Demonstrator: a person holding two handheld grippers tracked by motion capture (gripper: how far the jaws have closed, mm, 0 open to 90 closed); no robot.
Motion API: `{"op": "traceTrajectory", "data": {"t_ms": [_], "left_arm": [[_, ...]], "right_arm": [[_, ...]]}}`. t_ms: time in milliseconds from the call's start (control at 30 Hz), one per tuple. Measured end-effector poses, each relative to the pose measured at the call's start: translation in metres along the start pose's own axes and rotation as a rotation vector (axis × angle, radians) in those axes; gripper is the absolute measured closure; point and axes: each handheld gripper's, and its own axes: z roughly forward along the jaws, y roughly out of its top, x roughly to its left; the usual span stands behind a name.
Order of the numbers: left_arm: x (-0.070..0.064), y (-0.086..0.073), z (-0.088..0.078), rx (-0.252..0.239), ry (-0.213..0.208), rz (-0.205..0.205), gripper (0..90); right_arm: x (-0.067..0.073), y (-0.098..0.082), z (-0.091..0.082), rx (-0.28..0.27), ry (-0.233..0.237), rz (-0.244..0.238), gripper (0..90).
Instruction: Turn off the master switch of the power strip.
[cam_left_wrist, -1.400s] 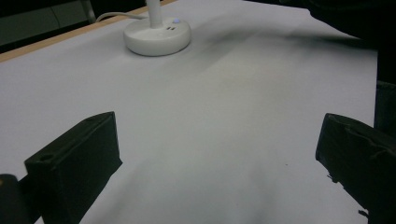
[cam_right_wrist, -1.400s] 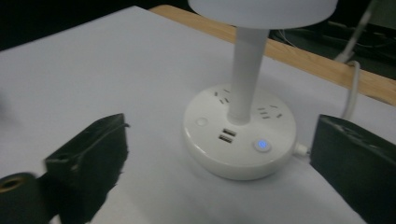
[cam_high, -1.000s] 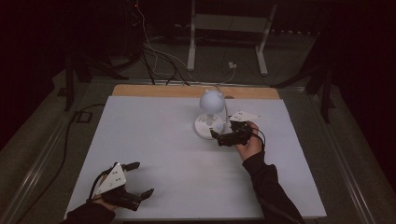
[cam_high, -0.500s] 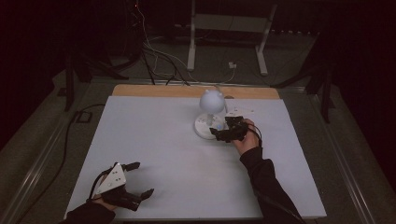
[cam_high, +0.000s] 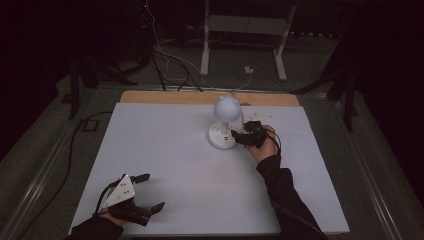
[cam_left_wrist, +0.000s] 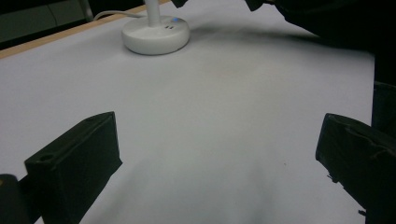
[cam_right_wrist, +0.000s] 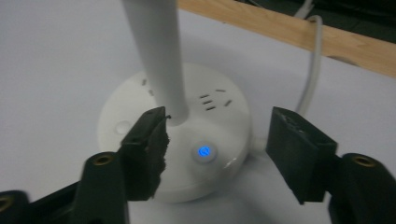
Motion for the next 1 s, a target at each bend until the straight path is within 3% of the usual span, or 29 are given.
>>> {"op": "traceTrajectory", "data": {"t_ms": [100,433,500,533,600,1000], "left_arm": [[-0.0002,0.0000,-0.0001,0.000,0.001,0.000,0.4],[0.0000,0.0001,-0.0002,-0.002,-0.001,-0.001,0.4],[0.0000,0.0000,-0.0002,-0.001,0.000,0.000,0.3],[0.0001,0.0000,-0.0002,0.000,0.000,0.001,0.4],[0.0000,0.0001,-0.0003,-0.002,-0.001,-0.001,0.3],[0.0000,0.0000,0.0000,0.000,0.000,0.000,0.4]], "right_arm": [[-0.0011,0.0002,-0.0010,-0.010,-0.009,0.003,50.7],[-0.0003,0.0027,-0.0028,-0.055,-0.031,-0.007,50.1],[-0.0001,0.0041,-0.0026,-0.027,-0.042,0.044,51.9],[-0.0001,0.0041,-0.0030,-0.035,-0.053,0.040,53.2],[-0.0003,0.0049,-0.0040,-0.037,-0.076,0.026,58.8],[0.0039,0.0099,-0.0098,-0.032,-0.108,0.096,90.0]]}}
